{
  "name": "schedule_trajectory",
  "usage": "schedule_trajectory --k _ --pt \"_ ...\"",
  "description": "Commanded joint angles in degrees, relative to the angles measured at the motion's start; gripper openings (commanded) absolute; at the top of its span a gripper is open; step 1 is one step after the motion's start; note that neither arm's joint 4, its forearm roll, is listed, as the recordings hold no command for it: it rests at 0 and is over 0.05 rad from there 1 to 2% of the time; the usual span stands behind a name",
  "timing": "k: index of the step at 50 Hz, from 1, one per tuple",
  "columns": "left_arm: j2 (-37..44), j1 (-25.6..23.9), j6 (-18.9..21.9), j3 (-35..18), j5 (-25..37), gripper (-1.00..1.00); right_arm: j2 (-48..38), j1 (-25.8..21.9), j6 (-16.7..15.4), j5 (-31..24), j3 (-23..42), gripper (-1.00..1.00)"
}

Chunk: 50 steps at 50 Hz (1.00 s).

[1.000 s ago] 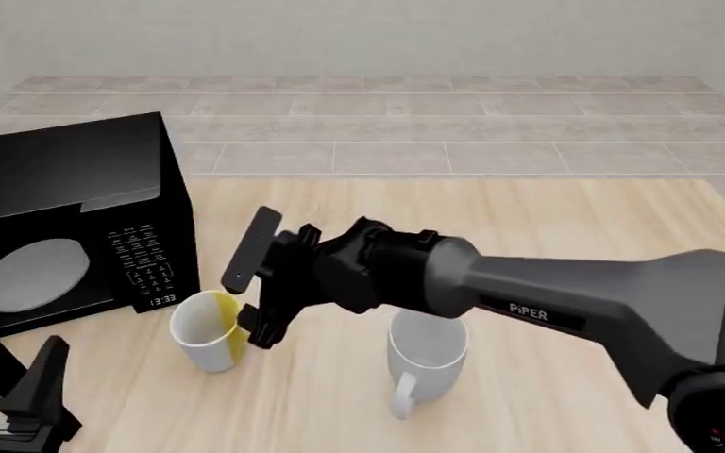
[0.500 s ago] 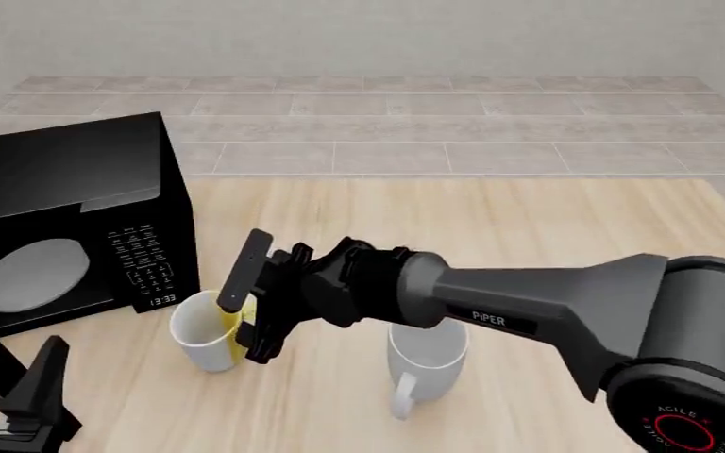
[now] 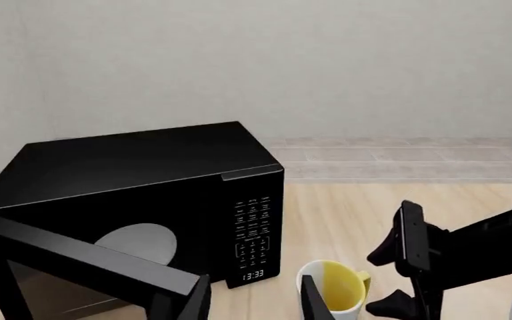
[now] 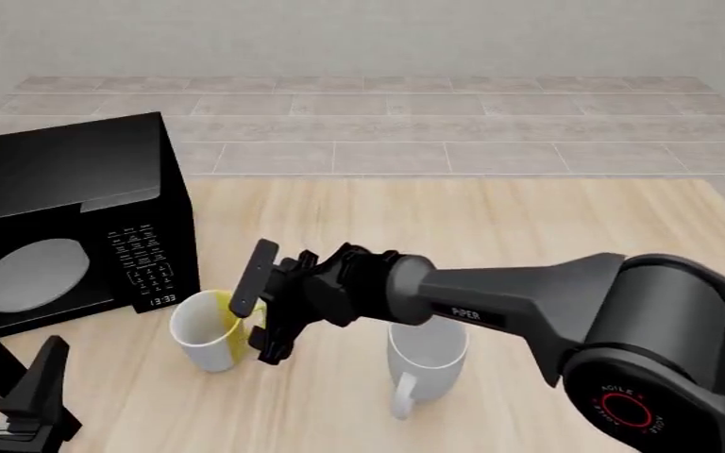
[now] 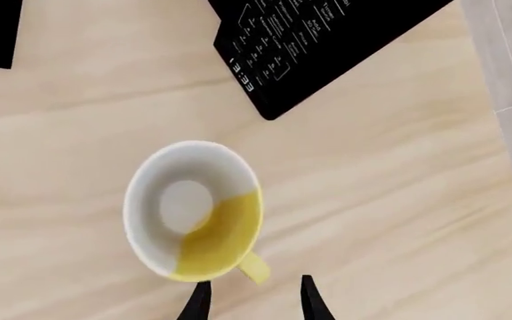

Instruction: Put the yellow and white mug to the front of the white mug.

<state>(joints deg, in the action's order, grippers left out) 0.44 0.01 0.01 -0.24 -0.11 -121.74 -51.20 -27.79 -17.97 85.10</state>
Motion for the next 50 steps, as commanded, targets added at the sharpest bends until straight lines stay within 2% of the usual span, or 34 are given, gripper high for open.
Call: schedule_trajectory --k 1,23,24,50 --pt "0.0 0.0 0.0 0.0 0.0 1.0 -1.82 0.51 -0.87 -0.39 1.19 1.0" --pt "-0.01 0.0 -0.01 0.0 0.0 1.0 -3.92 0.69 -1.11 -0.82 2.55 1.0" --pt "0.01 -0.01 -0.01 0.0 0.0 1.0 -3.61 0.74 -1.14 -0.7 2.46 -1.0" --pt "0.01 -0.01 0.0 0.0 0.0 1.0 -0.46 0.52 -1.28 0.01 0.11 -1.0"
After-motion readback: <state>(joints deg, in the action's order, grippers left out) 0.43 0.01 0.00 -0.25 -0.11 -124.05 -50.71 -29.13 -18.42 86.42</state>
